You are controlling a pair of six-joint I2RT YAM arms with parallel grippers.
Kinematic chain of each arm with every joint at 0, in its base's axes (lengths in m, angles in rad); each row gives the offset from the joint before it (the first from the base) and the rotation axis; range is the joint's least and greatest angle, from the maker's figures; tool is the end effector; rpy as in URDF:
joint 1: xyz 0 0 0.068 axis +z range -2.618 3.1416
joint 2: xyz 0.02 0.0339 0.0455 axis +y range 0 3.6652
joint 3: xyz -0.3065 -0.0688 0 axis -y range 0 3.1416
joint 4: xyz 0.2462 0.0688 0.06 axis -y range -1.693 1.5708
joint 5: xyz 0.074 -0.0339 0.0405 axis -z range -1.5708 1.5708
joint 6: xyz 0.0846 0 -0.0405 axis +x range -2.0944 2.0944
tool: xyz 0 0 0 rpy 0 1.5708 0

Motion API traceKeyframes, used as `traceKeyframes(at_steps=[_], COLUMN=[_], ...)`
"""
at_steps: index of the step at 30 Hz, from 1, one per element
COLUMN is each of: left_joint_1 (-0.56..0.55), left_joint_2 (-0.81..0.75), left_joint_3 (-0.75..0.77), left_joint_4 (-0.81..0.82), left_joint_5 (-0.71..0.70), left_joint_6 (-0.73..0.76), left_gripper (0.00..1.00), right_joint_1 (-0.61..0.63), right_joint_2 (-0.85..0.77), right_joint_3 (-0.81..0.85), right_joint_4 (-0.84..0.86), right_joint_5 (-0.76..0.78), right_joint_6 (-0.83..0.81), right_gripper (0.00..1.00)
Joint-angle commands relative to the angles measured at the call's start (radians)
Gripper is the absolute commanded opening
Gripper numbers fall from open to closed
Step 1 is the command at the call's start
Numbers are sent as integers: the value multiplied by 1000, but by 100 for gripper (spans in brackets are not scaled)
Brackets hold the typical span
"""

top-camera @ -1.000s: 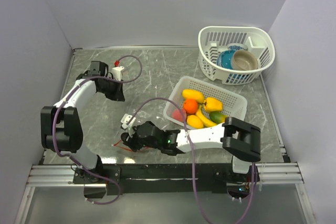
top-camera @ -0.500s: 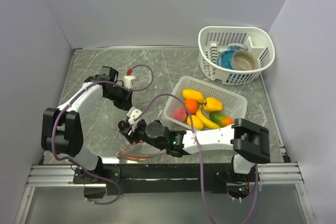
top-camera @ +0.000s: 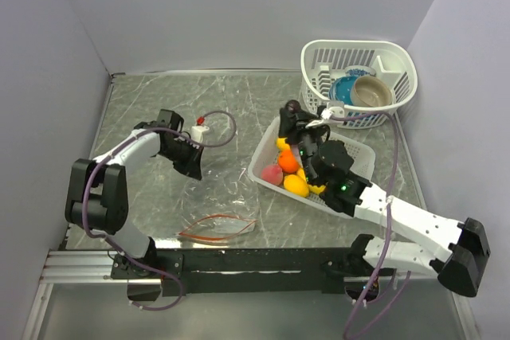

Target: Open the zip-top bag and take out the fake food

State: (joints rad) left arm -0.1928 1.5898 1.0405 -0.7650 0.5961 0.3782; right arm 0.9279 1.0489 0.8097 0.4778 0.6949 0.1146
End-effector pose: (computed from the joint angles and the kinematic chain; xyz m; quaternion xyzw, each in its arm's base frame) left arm 0.2889 -0.1048 0.2033 0.3030 0.8991 -0.2787 0.1487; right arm 0.1966 0.1721 0.4120 0.0161 0.6395 0.1857 0.7459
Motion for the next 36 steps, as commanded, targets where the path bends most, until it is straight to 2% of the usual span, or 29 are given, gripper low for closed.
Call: traceKeyframes(at_steps=[1,6,7,9,10,11,13,19,25,26,27,28,29,30,36], left_joint_1=[-20,-42,-46,-53,-53,-51,-42,29,84,84,85,85,85,85,85], left_joint_2=[24,51,58,78,87,111,134,226,193,173,150,100,69,38,-237], left_joint_3=[-59,-77,-80,-86,-82,-76,-47,65,213,228,257,271,288,291,236], left_joint_4=[59,177,205,309,334,349,378,386,320,282,258,231,184,162,125], left_joint_5=[-67,-173,-236,-318,-364,-422,-453,-437,-325,-297,-254,-230,-202,-185,-124], left_joint_6=[33,-2,-22,-51,-80,-87,-99,-117,-165,-170,-174,-182,-183,-183,-197], left_gripper=[1,1,1,1,1,1,1,1,2,7,26,38,62,99,99], right_joint_1=[-66,-81,-84,-95,-98,-101,-104,-124,-121,-113,-107,-94,-66,-52,25], right_joint_2=[22,92,105,140,160,168,174,236,359,370,376,369,356,340,137], right_joint_3=[-67,-92,-93,-84,-80,-73,-69,-27,40,48,55,68,72,75,115], right_joint_4=[-277,-369,-376,-406,-413,-419,-423,-438,-455,-455,-453,-455,-453,-456,-646], right_joint_5=[55,64,66,57,52,51,45,25,-34,-35,-25,-8,41,54,96], right_joint_6=[183,281,292,316,318,319,319,313,341,341,341,327,320,309,370], right_gripper=[0,13,28,46,63,69,83,100,100,100,100,100,100,100,100])
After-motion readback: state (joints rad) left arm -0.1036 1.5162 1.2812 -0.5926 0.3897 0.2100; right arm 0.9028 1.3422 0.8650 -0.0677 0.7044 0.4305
